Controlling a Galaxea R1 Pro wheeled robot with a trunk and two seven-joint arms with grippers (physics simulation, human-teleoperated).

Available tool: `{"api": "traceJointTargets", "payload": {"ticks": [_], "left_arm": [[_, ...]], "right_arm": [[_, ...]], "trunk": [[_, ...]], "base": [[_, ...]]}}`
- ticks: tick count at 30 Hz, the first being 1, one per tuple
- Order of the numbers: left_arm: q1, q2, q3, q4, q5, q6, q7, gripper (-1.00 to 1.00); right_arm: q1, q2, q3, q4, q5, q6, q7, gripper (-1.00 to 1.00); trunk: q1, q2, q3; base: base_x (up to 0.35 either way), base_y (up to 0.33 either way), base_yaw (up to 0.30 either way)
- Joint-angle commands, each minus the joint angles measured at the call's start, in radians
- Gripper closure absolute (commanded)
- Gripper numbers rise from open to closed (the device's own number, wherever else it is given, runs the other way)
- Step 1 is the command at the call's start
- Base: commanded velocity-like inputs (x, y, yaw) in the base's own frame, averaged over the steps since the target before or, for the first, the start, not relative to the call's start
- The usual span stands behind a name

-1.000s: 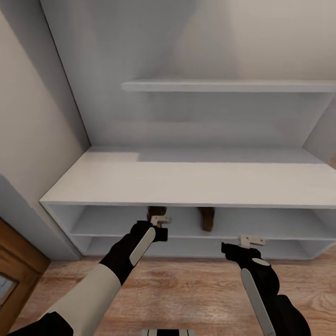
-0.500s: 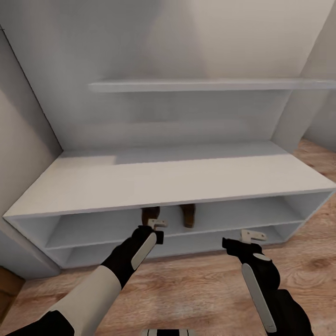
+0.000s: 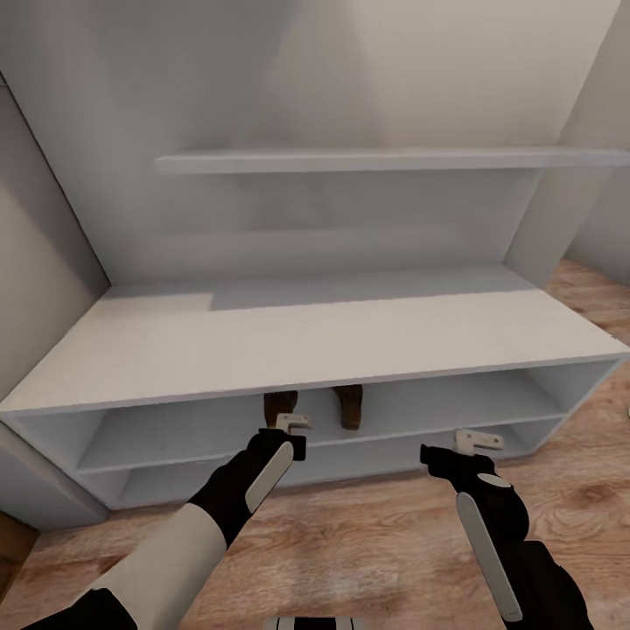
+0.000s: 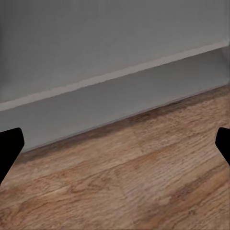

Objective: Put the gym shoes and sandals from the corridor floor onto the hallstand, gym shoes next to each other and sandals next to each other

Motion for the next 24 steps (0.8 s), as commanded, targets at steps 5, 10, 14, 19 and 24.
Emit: {"api": "traceJointTargets", "payload": {"ticks": [5,10,14,19,24], "left_arm": [[0.002,0.001,0.0,0.001,-0.003,0.004,-0.004,1.0],[0.003,0.0,0.0,0.004,-0.003,0.009,-0.008,1.0],[0.004,-0.003,-0.001,0.021,-0.003,0.011,-0.014,1.0],[0.011,-0.005,-0.002,0.033,-0.008,-0.001,-0.016,1.0],[0.019,-0.004,-0.032,0.034,-0.009,-0.033,-0.015,1.0]], "right_arm": [[0.0,0.0,0.0,0.0,0.0,0.0,0.0,-1.0],[-0.001,0.0,0.0,0.0,0.0,0.0,0.0,-1.0],[-0.006,0.0,0.0,0.0,0.0,0.0,0.0,-1.0],[-0.009,0.0,0.0,0.0,0.0,0.0,0.001,-1.0],[-0.009,0.0,0.0,0.0,0.0,0.0,0.001,-1.0]], "trunk": [[0.0,0.0,0.0],[0.0,0.0,0.0],[0.0,0.0,0.0],[0.0,0.0,0.0],[0.0,0.0,0.0]], "base": [[0.26,-0.09,-0.001],[0.118,-0.038,0.0],[0.024,-0.008,0.0],[0.006,-0.002,0.0],[0.0,0.0,0.0]]}}
